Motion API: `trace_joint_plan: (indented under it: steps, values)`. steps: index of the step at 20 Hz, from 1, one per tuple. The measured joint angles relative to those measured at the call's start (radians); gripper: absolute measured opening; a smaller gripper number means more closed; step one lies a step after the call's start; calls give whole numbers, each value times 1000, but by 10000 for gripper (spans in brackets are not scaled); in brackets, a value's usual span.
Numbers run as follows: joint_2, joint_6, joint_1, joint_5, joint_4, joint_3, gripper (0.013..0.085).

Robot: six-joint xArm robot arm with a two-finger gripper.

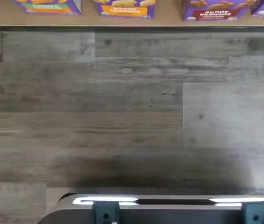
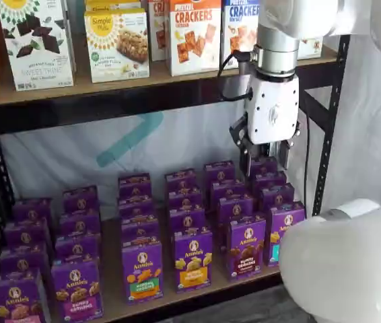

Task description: Pick up the purple box with a brown patch in the center, on the bottom shelf, the fifth box from the left

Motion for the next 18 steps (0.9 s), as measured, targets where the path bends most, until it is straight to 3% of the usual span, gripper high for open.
trace_joint_plan:
  steps: [5, 18]
  values:
    - [11, -28, -23, 12, 42, -7, 850]
    - [48, -42, -39, -89, 6, 36, 850]
